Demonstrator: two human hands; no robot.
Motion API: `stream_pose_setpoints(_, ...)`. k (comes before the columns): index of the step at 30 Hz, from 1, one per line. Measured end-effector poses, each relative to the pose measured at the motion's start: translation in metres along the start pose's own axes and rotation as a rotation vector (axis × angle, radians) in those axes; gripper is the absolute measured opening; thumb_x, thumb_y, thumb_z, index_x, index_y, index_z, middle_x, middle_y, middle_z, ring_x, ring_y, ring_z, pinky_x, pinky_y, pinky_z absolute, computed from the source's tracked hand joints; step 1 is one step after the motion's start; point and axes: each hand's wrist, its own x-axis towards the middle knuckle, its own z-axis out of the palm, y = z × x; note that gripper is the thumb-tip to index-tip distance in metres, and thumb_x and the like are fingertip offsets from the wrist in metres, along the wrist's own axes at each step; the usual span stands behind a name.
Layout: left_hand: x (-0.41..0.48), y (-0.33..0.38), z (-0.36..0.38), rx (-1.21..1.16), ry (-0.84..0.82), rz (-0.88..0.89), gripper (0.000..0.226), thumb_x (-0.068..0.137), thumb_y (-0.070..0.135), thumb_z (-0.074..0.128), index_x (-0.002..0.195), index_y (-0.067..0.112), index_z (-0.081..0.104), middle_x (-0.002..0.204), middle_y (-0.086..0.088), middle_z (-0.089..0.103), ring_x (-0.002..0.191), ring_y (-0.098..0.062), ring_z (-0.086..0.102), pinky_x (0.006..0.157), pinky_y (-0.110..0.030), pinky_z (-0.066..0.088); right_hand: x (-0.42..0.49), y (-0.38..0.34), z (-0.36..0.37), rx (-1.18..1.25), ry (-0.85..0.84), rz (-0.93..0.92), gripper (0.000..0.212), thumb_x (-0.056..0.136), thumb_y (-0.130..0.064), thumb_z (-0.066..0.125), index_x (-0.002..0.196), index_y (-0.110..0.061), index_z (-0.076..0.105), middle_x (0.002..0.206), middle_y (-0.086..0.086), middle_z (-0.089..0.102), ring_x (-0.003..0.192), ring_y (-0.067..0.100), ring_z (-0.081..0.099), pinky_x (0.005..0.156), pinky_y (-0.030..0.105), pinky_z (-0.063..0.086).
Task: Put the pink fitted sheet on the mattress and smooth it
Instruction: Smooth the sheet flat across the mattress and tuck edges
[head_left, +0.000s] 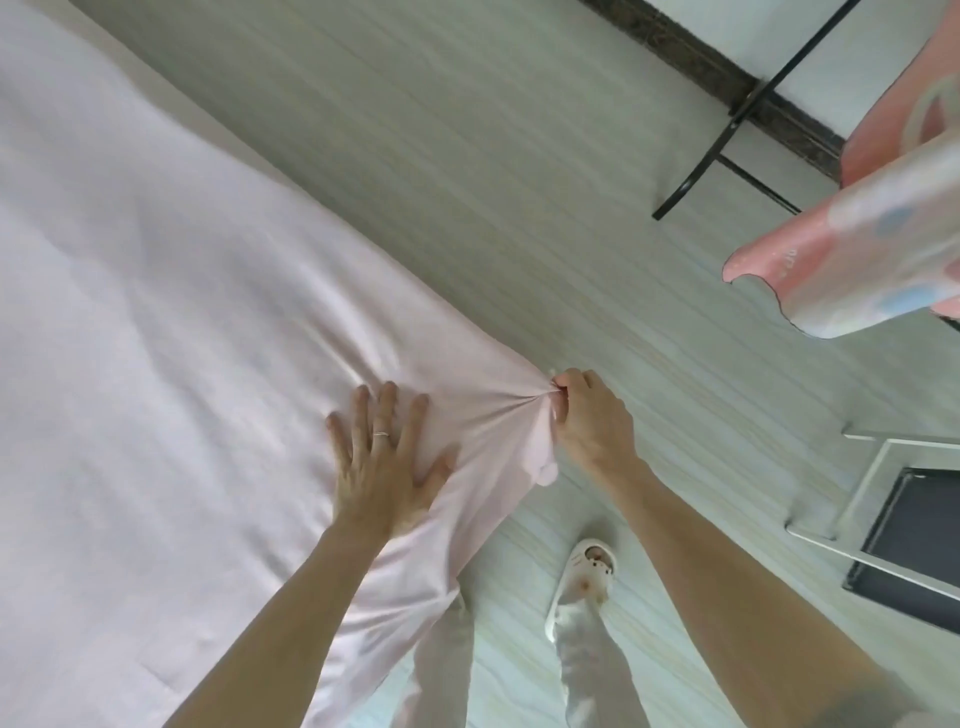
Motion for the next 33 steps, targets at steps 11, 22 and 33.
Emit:
stream_pose_setpoints(11, -0.021, 0.087, 0.003, 0.121, 0.322, 0.080, 0.002, 0.081, 0.022, 0.071, 0.080, 0.021, 0.071, 0.078, 0.001, 0.069, 0.075, -0.024, 0.064, 0.070, -0.035, 0.049, 0.003, 0.052, -0.009, 0.031, -0.177, -0.150, 0.021, 0.102, -0.028, 0.044, 0.105, -0.010, 0.054, 0.108, 0.008, 0.055, 0.088, 0.038, 0.061, 0.075, 0.047, 0.051)
stream_pose_setpoints(22, 0.007, 0.113, -0.026, 0.108, -0.058, -0.333, 0.088, 0.077, 0.065, 0.055, 0.154, 0.035, 0.024, 0.163, -0.007, 0.013, 0.148, -0.041, 0.011, 0.109, -0.070, 0.009, 0.026, 0.074, -0.005, -0.093, -0.382, -0.253, 0.020, 0.104, -0.026, 0.039, 0.114, -0.012, 0.050, 0.112, 0.006, 0.054, 0.094, 0.033, 0.061, 0.069, 0.036, 0.039)
stream_pose_setpoints(33, 0.002, 0.096, -0.044, -0.151, 0.052, -0.513, 0.056, 0.089, 0.052, 0.035, 0.144, 0.039, 0.041, 0.157, -0.004, 0.033, 0.143, -0.034, 0.030, 0.110, -0.060, 0.033, 0.058, 0.031, -0.042, -0.065, -0.423, -0.316, 0.035, 0.095, -0.034, 0.055, 0.126, -0.019, 0.050, 0.128, 0.004, 0.051, 0.113, 0.024, 0.055, 0.088, 0.034, 0.048)
